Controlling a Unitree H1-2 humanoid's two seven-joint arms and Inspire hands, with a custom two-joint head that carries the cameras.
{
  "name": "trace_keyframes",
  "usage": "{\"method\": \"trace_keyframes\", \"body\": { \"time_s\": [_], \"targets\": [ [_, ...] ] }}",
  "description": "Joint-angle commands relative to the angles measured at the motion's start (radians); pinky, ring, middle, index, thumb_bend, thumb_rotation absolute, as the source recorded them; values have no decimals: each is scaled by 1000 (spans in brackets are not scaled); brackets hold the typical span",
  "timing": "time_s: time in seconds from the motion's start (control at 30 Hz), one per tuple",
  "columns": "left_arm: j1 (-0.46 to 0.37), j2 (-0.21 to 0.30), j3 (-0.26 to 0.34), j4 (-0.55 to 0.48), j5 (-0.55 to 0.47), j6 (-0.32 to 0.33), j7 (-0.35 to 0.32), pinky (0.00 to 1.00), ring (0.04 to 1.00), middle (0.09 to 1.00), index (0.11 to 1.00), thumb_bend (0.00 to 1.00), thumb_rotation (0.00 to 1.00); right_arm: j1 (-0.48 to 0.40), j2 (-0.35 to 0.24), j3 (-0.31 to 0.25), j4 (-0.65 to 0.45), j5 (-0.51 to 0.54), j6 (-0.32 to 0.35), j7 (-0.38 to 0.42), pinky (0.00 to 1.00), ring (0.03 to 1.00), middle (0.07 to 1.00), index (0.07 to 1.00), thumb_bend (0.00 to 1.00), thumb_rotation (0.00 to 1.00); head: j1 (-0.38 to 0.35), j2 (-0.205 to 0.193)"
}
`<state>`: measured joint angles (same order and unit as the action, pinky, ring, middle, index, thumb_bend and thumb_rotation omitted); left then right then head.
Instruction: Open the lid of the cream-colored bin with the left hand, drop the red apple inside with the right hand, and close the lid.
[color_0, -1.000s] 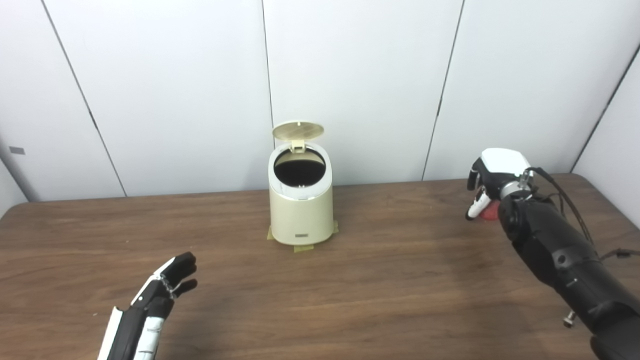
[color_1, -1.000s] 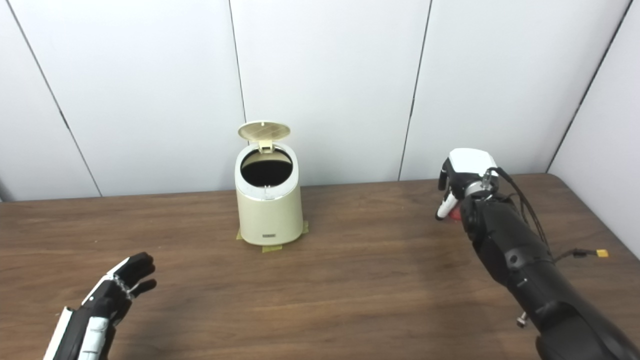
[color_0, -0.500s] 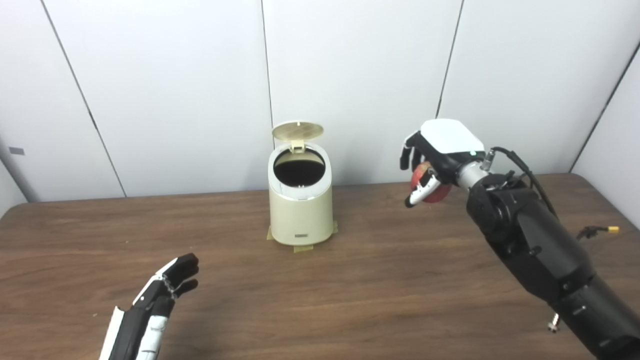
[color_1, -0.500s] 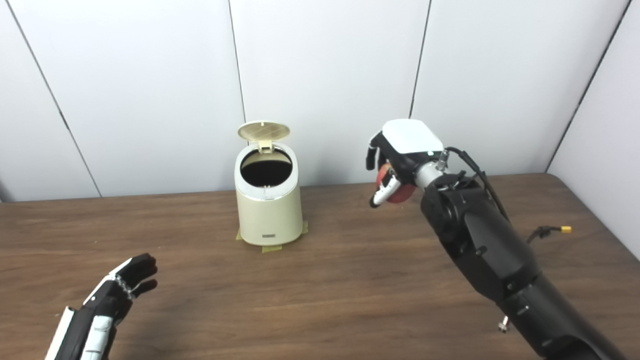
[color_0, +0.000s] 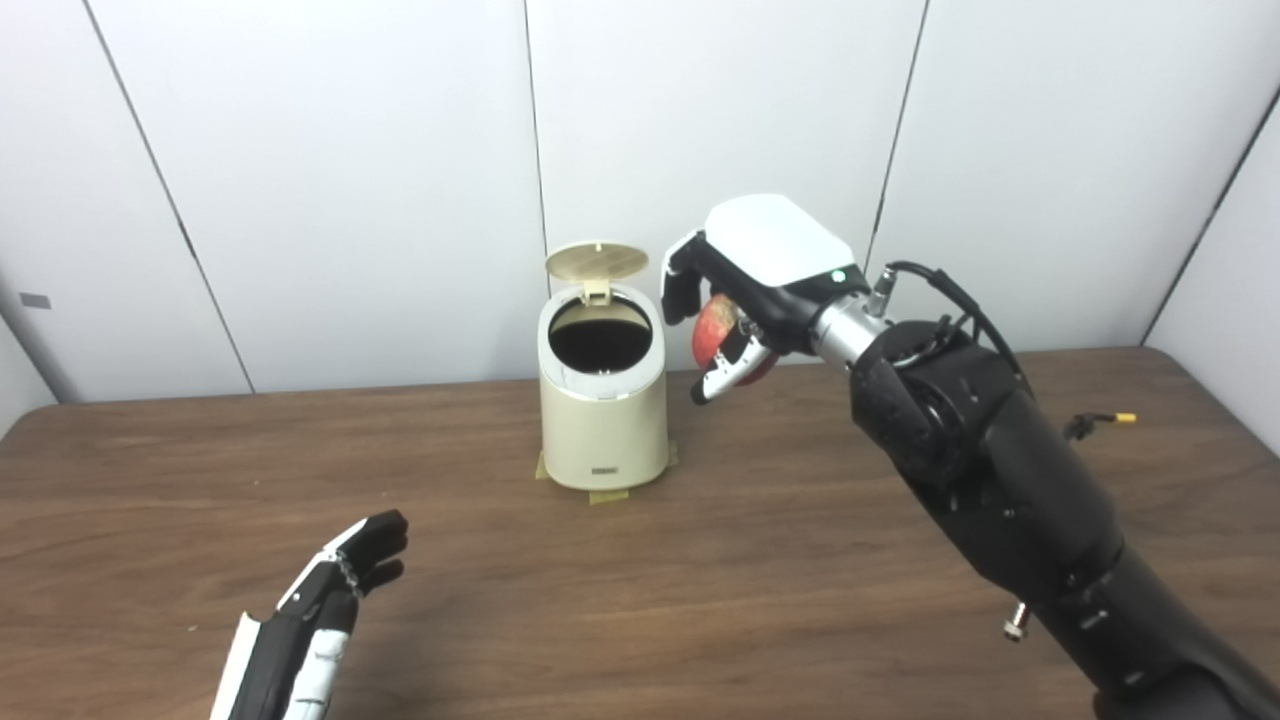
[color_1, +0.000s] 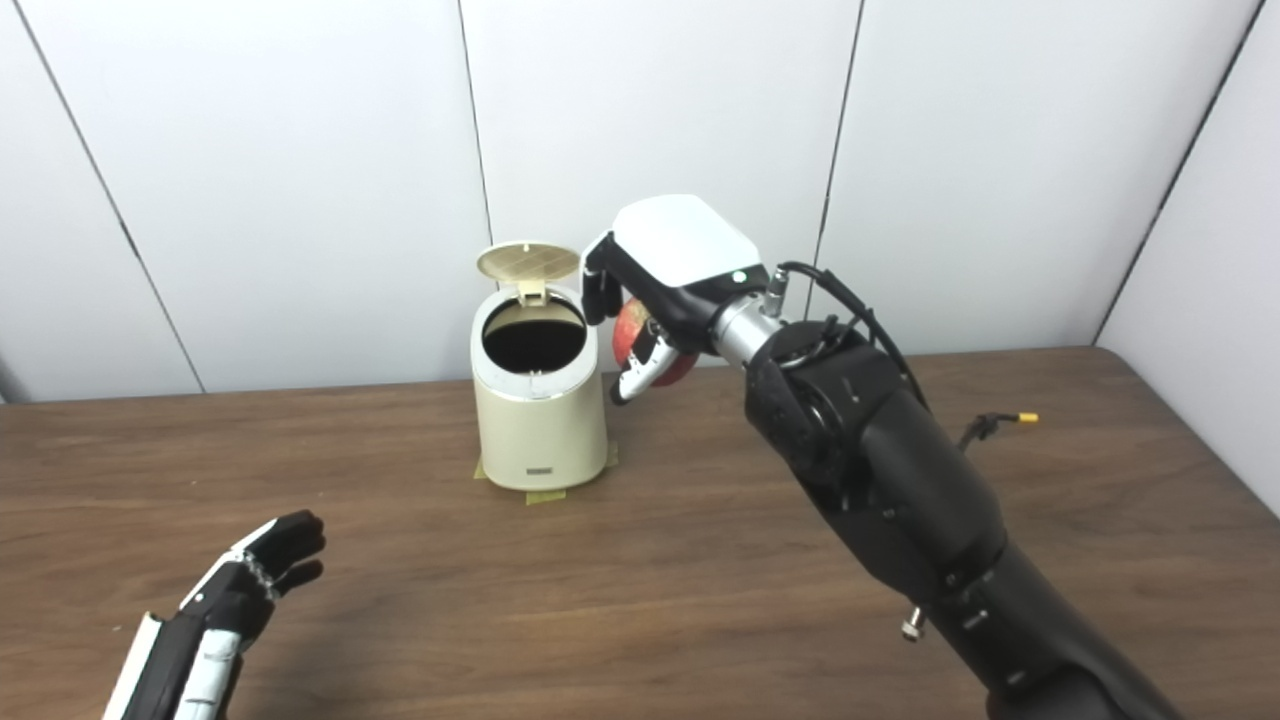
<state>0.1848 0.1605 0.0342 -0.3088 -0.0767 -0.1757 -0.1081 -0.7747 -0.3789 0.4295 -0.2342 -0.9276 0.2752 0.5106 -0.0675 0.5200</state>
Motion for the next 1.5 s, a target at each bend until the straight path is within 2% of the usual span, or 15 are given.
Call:
{"method": "trace_keyframes", "body": {
  "time_s": [0.0,0.03,0.1,0.17,0.4,0.67,0.77,1.13,1.47],
  "targets": [
    [-29,-25,-1,-12,2,-32,14,828,855,854,832,580,839,-54,14,-20,-13,-16,-23,-24,577,431,533,454,522,0,-1,1],
    [-30,-26,-2,-12,2,-33,14,830,857,855,833,572,838,-51,28,-26,-5,-5,-35,-35,518,423,534,457,522,0,1,-1],
    [-31,-28,-3,-11,12,-40,17,821,853,853,829,560,837,-44,55,-39,12,21,-61,-67,310,397,526,468,519,0,3,-3],
    [-31,-30,-6,-12,11,-36,19,821,855,853,827,562,833,-40,80,-41,39,24,-107,-123,262,392,525,473,517,0,5,-5],
    [-29,-33,-17,-17,19,-30,29,823,861,855,825,563,836,-55,117,-42,146,2,-199,-228,327,445,564,446,511,0,9,-8],
    [-26,-38,-27,-17,9,-33,38,816,856,855,827,561,821,-69,149,-54,337,42,-382,-459,323,432,563,450,511,0,15,-13],
    [-27,-40,-30,-14,1,-38,38,814,856,854,823,556,808,-76,156,-57,401,41,-430,-526,336,436,563,450,511,0,15,-14],
    [-26,-41,-41,-17,5,-37,43,812,850,850,820,538,801,-114,169,-38,622,-6,-543,-793,328,426,565,462,510,0,19,-13],
    [-22,-43,-47,-25,11,-30,49,827,860,851,818,537,801,-154,174,-7,773,-14,-618,-923,361,452,562,448,510,0,22,-12]
  ]
}}
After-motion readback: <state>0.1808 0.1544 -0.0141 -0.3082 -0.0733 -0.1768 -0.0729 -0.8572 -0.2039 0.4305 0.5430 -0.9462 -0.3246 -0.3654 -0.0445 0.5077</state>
